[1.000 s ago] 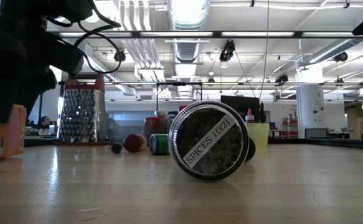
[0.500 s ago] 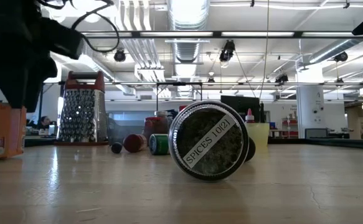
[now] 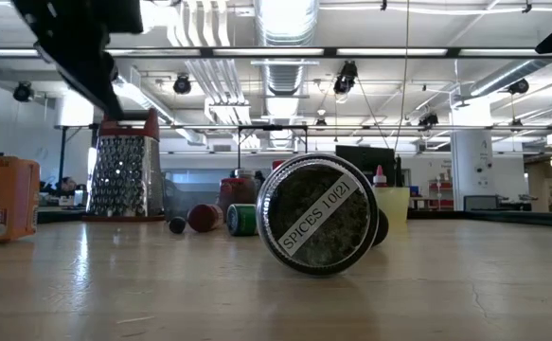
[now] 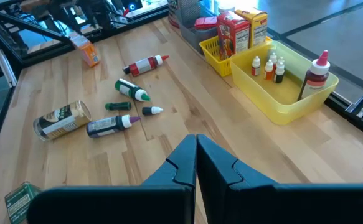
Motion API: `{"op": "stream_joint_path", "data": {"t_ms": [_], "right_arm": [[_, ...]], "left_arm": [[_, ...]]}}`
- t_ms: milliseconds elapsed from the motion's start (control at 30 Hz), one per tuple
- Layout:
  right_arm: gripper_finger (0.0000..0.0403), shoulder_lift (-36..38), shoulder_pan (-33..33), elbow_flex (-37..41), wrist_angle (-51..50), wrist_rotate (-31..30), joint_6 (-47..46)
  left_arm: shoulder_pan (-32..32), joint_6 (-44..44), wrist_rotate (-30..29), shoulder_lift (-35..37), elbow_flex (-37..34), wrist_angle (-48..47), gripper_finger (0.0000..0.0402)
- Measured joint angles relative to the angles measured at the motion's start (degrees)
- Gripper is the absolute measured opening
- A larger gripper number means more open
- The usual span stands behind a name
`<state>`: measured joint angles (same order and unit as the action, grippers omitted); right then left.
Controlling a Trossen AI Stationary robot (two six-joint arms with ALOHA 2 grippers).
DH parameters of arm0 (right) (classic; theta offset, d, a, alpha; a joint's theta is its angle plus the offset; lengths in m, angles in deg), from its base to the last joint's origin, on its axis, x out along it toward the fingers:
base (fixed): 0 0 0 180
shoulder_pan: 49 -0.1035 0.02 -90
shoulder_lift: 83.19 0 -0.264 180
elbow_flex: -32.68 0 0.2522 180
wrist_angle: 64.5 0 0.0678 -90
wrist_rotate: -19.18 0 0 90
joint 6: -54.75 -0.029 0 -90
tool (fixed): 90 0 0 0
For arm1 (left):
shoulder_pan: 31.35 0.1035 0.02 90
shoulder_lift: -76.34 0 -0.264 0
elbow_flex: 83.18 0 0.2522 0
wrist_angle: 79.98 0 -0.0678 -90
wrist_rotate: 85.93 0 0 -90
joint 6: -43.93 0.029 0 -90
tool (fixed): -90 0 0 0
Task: Pick & Place Kitchen Items
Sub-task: Put the orange cereal box into the yellow bin
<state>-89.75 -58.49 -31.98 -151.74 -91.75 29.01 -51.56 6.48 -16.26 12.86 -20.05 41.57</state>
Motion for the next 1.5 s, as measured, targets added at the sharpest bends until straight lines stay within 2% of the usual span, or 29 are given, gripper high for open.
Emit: {"op": "stream_joint_path", "data": {"t_ms": [167, 300, 500, 567, 1000, 1300, 1500], "right_arm": [[0.0008, 0.0, -0.01, 0.0, 0.0, 0.0, 0.0], [0.0008, 0.0, 0.01, 0.0, -0.01, -0.02, 0.0], [0.0008, 0.0, 0.0, 0.0, -0.01, -0.01, 0.0], [0.0008, 0.0, 0.0, 0.0, -0.01, -0.02, 0.0], [0.0008, 0.0, -0.01, 0.0, 0.0, -0.01, 0.0], [0.0008, 0.0, -0.01, 0.0, 0.01, 0.0, 0.0], [0.0008, 0.0, 0.0, 0.0, 0.0, 0.0, 0.0]], "left_arm": [[0.0, 5.36, -7.6, 2.9, 0.0, 8.58, 0.0197], [0.49, 14.41, -12.34, 3.31, 0.0, 17.69, 0.0197], [3.33, 26.95, -13.62, 1.39, 0.0, 30.1, 0.0197], [5.17, 29.82, -11.55, 0.16, 0.0, 34.09, 0.0197], [21.3, 40.85, 11.79, -8.2, 0.0, 52.9, 0.0197], [30.94, 43.43, 24.37, -14.07, 0.0, 61.86, 0.0197], [34.61, 43.68, 28.13, -17.48, 0.02, 66.1, 0.0197]]}}
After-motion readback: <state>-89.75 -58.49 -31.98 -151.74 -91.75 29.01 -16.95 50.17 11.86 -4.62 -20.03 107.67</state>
